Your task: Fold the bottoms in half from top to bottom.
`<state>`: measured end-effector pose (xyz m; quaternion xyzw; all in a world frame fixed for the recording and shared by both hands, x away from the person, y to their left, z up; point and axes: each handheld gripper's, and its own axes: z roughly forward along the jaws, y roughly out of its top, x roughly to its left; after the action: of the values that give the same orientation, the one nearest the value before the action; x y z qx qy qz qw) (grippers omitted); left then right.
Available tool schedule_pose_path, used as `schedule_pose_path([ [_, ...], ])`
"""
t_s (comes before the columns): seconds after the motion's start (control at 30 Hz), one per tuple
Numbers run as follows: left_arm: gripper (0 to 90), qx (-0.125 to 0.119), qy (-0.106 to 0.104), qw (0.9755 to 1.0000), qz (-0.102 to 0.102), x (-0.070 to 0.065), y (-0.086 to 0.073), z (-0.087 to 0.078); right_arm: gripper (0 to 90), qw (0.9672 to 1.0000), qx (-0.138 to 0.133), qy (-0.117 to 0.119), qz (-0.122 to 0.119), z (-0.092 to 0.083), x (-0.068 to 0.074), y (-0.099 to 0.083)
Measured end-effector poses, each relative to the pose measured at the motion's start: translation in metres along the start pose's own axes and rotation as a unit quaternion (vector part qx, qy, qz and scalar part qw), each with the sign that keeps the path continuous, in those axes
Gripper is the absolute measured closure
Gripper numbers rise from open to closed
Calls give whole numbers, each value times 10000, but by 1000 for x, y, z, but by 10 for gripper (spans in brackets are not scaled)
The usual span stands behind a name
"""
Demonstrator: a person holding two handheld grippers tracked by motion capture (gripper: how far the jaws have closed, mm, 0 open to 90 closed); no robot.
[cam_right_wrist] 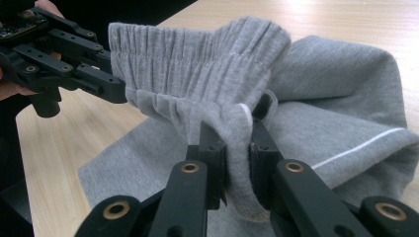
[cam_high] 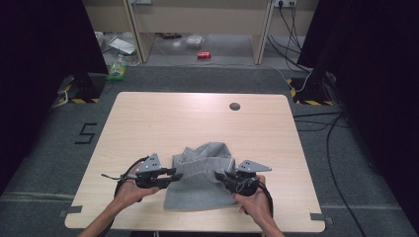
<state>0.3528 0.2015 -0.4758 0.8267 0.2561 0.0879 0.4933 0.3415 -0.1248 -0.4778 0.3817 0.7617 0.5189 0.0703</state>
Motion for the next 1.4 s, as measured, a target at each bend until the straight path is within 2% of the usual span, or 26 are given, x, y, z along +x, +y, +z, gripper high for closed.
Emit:
schedule_pose_path([
  [0.17, 687, -17, -124, 9998, -157, -2, -6, 1, 740, 10000, 76, -27, 13, -5, 3, -4],
  [0.3, 623, -26, -210, 9995, -250, -4, -9, 0, 685, 9999, 94, -88, 15, -11, 3, -6],
  [0.47, 596, -82, -233, 9993, -267, -5, -10, -7, 637, 9999, 146, -86, -9, -19, 5, -11],
  [0.7, 576, -212, -167, 9984, -495, 2, -11, -15, 611, 9998, -28, -176, -61, -33, 7, -8],
  [0.8, 567, -195, -63, 9981, -586, 5, -12, -16, 609, 9998, -43, -179, -55, -32, 7, -5],
  [0.9, 537, -53, 104, 9975, -694, 12, -14, -16, 613, 9998, -32, -198, -71, -29, 6, 0],
  [1.0, 505, 86, 381, 9954, -876, 22, -19, -16, 622, 9996, 76, -264, -104, -22, 1, 7],
  [1.1, 480, 248, 612, 9928, -997, 31, -27, -15, 639, 9990, 329, -260, -122, -10, -4, 12],
  [1.23, 453, 473, 861, 9901, -998, 39, -35, -13, 682, 9981, 594, -98, -159, 6, -5, 10],
  [1.4, 446, 599, 1012, 9888, -922, 42, -39, -14, 728, 9960, 821, 199, -283, 5, 12, -4],
])
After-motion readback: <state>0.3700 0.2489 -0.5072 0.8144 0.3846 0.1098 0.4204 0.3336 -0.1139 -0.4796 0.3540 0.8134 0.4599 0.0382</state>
